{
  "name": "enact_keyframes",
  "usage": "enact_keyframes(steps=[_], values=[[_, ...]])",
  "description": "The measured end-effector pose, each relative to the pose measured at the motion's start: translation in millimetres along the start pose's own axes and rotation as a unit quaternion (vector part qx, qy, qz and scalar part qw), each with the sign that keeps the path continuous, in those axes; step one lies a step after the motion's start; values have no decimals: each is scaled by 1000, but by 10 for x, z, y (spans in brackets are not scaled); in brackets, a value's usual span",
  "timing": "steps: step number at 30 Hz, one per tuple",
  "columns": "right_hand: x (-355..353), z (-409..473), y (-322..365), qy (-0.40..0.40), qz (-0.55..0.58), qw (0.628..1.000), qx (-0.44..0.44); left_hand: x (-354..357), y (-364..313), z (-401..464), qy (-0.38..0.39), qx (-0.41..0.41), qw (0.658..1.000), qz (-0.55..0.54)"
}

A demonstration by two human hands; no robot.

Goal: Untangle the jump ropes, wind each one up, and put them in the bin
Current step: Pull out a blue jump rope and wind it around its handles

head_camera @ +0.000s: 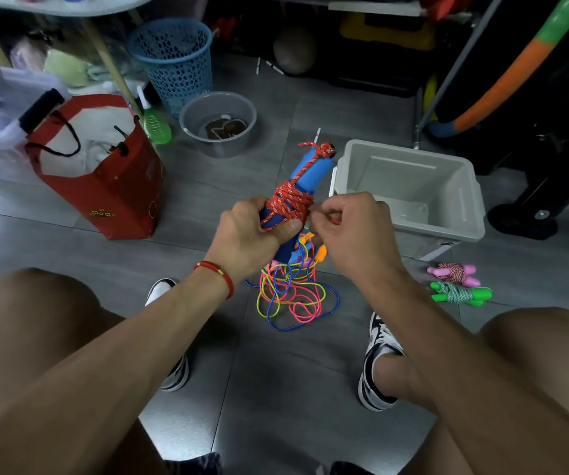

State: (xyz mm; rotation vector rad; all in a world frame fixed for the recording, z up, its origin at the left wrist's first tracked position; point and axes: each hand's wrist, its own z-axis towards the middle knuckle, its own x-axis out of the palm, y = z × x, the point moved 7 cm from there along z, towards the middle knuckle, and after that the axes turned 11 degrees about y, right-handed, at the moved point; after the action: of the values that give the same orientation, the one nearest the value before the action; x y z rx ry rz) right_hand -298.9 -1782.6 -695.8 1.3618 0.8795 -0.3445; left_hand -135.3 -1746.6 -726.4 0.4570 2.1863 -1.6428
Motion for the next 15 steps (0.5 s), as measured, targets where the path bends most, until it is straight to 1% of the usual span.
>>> enact_keyframes(steps=[1, 3, 5, 9, 11, 15], values=[[-33, -19, 41, -17, 6, 1000, -13, -5, -14, -9, -5, 2, 1000, 5], [-93, -74, 157, -41, 3, 998, -52, -13, -5, -8, -9, 9, 1000, -26], [-107, -123, 265, -47, -37, 994, -91, -33, 2, -13, -8, 16, 1000, -25], [-58, -132, 291, 1, -38, 992, -118, -78, -43, -25, 1, 41, 999, -14], [-73, -140, 307, 5, -39, 989, -144, -86, -65, -33, 7, 52, 998, -24], [-91, -119, 258, 21, -2, 984, -177, -43, -89, -53, 51, 63, 995, -59]])
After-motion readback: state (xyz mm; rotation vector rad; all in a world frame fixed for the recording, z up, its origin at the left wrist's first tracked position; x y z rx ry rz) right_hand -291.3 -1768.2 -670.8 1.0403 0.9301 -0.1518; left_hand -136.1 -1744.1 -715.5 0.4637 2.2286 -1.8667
